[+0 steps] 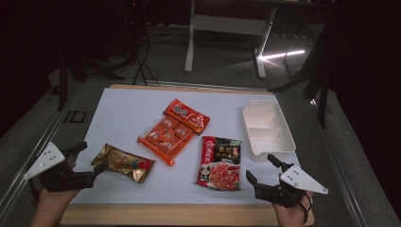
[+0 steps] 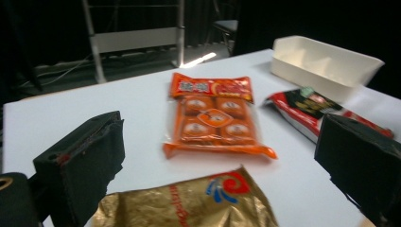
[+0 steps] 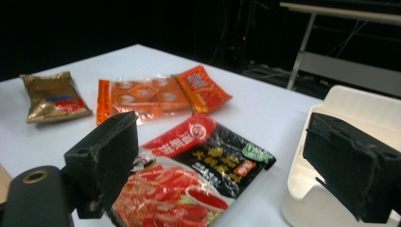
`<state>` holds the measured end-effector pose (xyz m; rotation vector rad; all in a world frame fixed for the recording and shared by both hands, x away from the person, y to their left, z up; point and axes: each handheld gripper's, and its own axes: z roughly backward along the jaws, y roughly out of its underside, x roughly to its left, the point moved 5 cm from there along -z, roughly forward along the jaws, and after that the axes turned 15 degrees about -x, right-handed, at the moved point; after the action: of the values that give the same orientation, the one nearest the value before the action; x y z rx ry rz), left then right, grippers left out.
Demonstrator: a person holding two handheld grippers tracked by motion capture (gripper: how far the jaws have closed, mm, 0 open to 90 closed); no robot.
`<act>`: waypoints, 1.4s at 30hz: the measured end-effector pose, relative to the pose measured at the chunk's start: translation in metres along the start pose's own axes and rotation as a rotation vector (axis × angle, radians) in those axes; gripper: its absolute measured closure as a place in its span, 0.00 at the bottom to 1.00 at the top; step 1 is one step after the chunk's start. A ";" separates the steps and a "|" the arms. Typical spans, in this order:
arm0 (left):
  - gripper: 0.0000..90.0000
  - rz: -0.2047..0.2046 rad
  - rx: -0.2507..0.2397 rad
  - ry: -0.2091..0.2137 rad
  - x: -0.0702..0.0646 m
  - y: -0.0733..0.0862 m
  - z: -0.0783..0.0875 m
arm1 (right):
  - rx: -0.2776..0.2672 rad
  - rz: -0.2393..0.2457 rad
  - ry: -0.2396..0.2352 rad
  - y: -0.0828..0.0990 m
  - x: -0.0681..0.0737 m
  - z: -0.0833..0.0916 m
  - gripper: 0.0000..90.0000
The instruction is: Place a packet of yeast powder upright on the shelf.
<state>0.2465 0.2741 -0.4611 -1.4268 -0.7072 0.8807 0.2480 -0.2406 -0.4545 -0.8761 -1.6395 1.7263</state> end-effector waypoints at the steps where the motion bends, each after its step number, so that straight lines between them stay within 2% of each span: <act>1: 0.03 0.003 0.016 -0.011 0.004 0.002 -0.003 | -0.008 0.001 -0.001 -0.001 0.001 0.000 0.12; 3: 0.03 0.000 0.046 -0.044 0.012 0.006 -0.007 | -0.014 0.003 0.015 -0.001 0.000 -0.002 0.12; 4: 0.03 0.000 0.046 -0.044 0.012 0.006 -0.007 | -0.014 0.003 0.015 -0.001 0.000 -0.002 0.12; 5: 0.03 0.022 0.054 -0.055 0.018 0.010 -0.011 | -0.014 -0.008 0.011 0.000 0.000 -0.002 0.12; 8: 0.04 0.026 0.076 -0.078 0.023 0.015 -0.016 | -0.016 -0.017 -0.007 0.000 0.001 -0.002 0.12; 12: 0.05 0.049 0.115 -0.099 0.030 0.026 -0.024 | -0.009 -0.015 -0.017 0.001 0.003 -0.003 0.12; 13: 0.05 0.050 0.125 -0.093 0.031 0.029 -0.026 | -0.006 -0.012 -0.015 0.001 0.003 -0.004 0.12; 16: 0.05 0.063 0.178 -0.104 0.038 0.041 -0.031 | 0.003 -0.013 -0.022 0.002 0.005 -0.004 0.12; 20: 0.08 0.083 0.216 -0.144 0.048 0.053 -0.033 | 0.008 -0.006 -0.035 0.002 0.006 -0.005 0.12; 21: 0.09 0.075 0.225 -0.161 0.051 0.055 -0.033 | 0.009 -0.005 -0.035 0.003 0.007 -0.005 0.12; 23: 0.16 0.073 0.233 -0.192 0.054 0.059 -0.032 | 0.013 -0.004 -0.038 0.003 0.007 -0.005 0.12; 27: 0.16 0.087 0.278 -0.230 0.060 0.069 -0.032 | 0.011 0.001 -0.043 0.003 0.008 -0.005 0.12; 30: 0.16 0.136 0.316 -0.261 0.067 0.077 -0.031 | 0.013 -0.002 -0.044 0.003 0.009 -0.005 0.12; 34: 0.21 0.210 0.383 -0.263 0.075 0.091 -0.031 | 0.020 0.000 -0.047 0.004 0.009 -0.005 0.12; 38: 0.25 0.263 0.424 -0.241 0.076 0.102 -0.030 | 0.024 0.001 -0.048 0.005 0.009 -0.006 0.12; 40: 0.28 0.267 0.437 -0.236 0.076 0.103 -0.031 | 0.024 0.000 -0.050 0.005 0.009 -0.006 0.12; 41: 0.28 0.292 0.434 -0.228 0.075 0.105 -0.032 | 0.023 -0.001 -0.049 0.004 0.009 -0.006 0.12; 42: 0.33 0.308 0.440 -0.219 0.075 0.106 -0.032 | 0.024 -0.002 -0.052 0.005 0.009 -0.006 0.12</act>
<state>0.3033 0.3146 -0.5751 -1.0653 -0.4201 1.3559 0.2472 -0.2298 -0.4598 -0.8243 -1.6495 1.7773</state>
